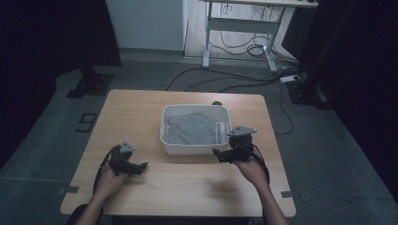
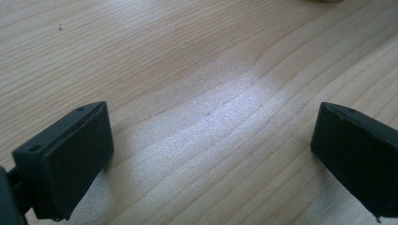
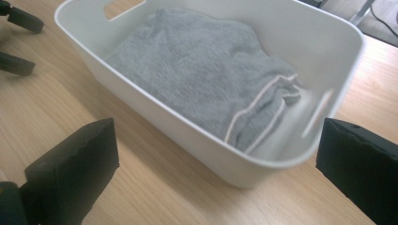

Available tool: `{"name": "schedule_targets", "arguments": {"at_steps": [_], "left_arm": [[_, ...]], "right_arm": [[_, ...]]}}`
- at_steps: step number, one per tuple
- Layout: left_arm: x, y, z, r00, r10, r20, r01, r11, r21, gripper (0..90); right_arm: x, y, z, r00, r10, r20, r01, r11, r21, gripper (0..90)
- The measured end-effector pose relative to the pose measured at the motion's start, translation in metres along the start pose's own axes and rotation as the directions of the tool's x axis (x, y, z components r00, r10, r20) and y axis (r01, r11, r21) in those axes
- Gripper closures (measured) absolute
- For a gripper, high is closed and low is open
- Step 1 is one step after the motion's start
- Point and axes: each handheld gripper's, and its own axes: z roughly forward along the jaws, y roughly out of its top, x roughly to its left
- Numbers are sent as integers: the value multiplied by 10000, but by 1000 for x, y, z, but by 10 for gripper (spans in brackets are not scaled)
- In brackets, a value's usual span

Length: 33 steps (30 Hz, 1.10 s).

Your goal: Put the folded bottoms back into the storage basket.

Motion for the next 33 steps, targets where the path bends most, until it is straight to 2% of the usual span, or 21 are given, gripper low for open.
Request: {"name": "schedule_targets", "arguments": {"at_steps": [8,9,10,15,16,17,18,19,30,32,33], "left_arm": [[0,0,0,10000,-8,-2,8,10000,-3,0],[0,0,0,10000,-8,-2,8,10000,-3,0],[0,0,0,10000,-6,2,6,10000,1,0],[0,0,0,10000,-27,3,27,10000,-18,0],[0,0,0,10000,-27,3,27,10000,-18,0],[0,0,0,10000,-24,-8,24,10000,-8,0],[0,0,0,10000,-24,-8,24,10000,-8,0],[0,0,0,10000,-40,-20,40,10000,-5,0],[-1,0,0,10000,-62,-42,62,10000,-4,0],[-1,0,0,10000,-62,-42,62,10000,-1,0],[-1,0,0,10000,-62,-42,62,10000,-2,0]], "right_arm": [[-5,-34,-10,9980,484,403,-480,9988,-89,0],[-5,-34,-10,9980,484,403,-480,9988,-89,0],[-8,-45,-10,9969,620,486,-618,9981,-52,0],[-14,-69,-6,9927,1035,627,-1033,9946,-50,0],[-14,-69,-6,9927,1035,627,-1033,9946,-50,0],[-17,-79,-3,9906,1174,703,-1176,9931,-7,0],[-17,-79,-3,9906,1174,703,-1176,9931,-7,0],[-18,-89,0,9880,1335,777,-1343,9909,52,0],[-21,-120,17,9845,1522,866,-1575,9859,574,0],[-22,-127,21,9861,1328,1002,-1407,9871,762,0],[-23,-127,23,9860,1340,988,-1440,9843,1018,0]]}}
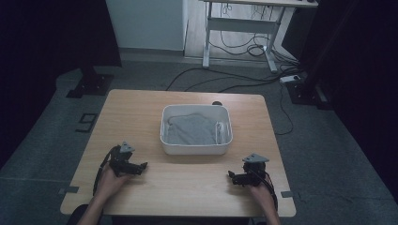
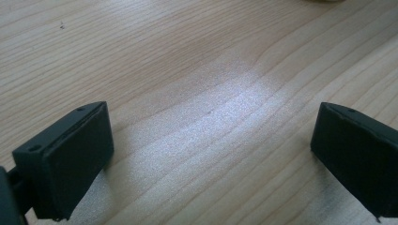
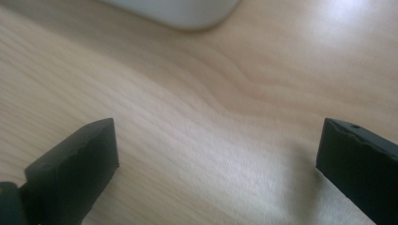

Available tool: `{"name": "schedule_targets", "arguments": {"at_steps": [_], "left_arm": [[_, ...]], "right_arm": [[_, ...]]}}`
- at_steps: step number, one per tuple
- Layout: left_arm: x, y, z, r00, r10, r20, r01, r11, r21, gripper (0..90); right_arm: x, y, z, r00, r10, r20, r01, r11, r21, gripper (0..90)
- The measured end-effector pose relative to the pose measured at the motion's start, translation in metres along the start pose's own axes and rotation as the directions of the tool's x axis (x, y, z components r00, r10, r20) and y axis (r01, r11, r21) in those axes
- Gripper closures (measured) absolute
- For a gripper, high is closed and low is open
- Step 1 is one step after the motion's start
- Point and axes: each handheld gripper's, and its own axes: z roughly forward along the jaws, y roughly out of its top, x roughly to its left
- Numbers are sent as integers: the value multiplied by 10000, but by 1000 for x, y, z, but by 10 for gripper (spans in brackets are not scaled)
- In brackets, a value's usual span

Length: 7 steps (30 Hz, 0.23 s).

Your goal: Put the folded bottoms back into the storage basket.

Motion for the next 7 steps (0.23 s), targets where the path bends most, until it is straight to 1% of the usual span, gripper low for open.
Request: {"name": "schedule_targets", "arguments": {"at_steps": [2,3,7], "left_arm": [[0,0,0,10000,-4,1,4,10000,-1,0],[0,0,0,10000,1,1,-1,10000,0,0],[0,0,0,10000,0,2,0,10000,4,0]], "right_arm": [[0,0,0,10000,-38,48,38,10000,-7,0],[1,0,0,9999,-145,-18,145,9999,36,0],[1,0,0,9999,-139,-22,139,9999,37,0]]}}
